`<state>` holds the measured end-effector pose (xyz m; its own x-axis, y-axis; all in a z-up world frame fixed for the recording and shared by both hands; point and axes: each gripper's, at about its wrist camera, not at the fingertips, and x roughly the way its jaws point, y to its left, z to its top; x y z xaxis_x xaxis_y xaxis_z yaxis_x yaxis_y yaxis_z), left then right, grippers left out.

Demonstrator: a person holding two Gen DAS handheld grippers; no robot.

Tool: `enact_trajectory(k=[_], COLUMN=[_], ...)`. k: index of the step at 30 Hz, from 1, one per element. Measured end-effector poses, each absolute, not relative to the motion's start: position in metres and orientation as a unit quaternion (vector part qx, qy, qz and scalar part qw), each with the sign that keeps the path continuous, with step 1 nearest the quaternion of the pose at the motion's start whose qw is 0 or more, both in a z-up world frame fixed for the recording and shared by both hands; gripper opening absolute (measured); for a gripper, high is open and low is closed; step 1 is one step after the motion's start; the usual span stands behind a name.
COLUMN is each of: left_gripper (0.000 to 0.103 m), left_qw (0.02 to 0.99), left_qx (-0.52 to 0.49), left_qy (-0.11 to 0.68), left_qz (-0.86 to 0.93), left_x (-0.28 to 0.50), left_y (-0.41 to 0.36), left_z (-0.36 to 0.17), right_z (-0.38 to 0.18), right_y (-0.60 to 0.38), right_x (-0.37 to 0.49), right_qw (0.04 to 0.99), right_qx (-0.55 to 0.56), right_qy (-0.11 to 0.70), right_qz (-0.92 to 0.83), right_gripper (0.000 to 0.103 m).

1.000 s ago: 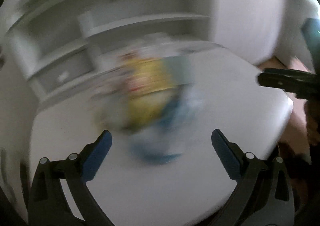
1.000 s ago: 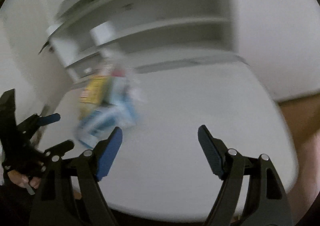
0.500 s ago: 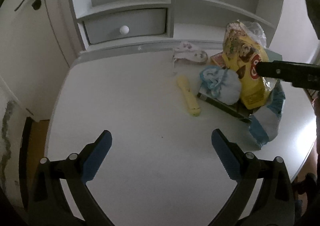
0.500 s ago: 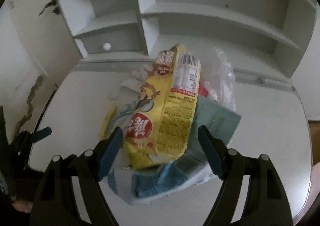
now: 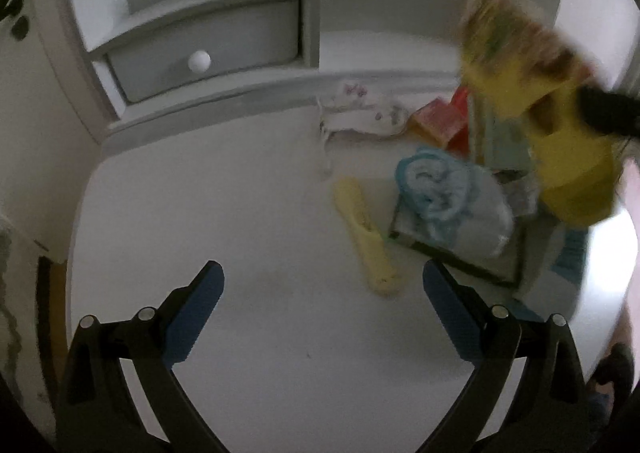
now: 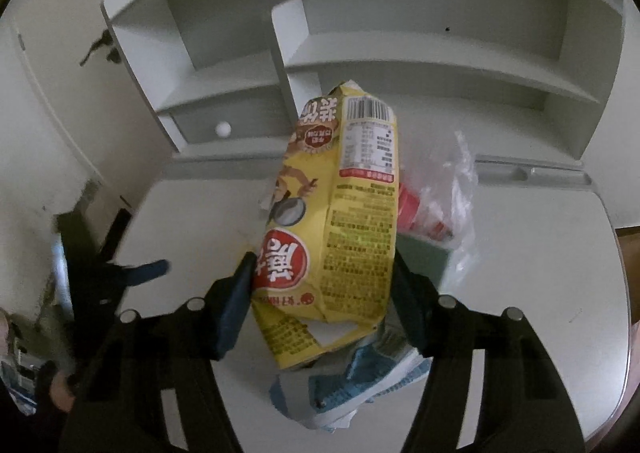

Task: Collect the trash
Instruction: 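Grasp the yellow snack bag with the right tool while the left tool grasps the yellow stick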

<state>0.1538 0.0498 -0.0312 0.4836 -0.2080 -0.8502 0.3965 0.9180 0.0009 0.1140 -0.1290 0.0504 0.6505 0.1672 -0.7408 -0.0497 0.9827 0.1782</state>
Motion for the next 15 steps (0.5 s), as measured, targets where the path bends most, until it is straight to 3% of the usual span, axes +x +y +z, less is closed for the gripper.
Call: enact_trajectory(k=[7, 15], left_gripper=[0.097, 0.096], left_qw=[0.836, 0.797], left_qx=[0.163, 0.124], left_qy=[0.5, 0.558], left_qz=[-0.158, -0.194], left_x=[0.178, 0.202], left_y=[0.035, 0.043], left_z=[-0.041, -0.035], right_z=[0.075, 0.082], right_y=[-0.159, -0.225], right_x=[0.086, 0.028], right_qw=[0.917, 0.917], right_qx=[0.078, 0.083], right_qy=[0.39, 0.39], right_qz=[0.032, 0.007], right_gripper=[0.064, 0.064])
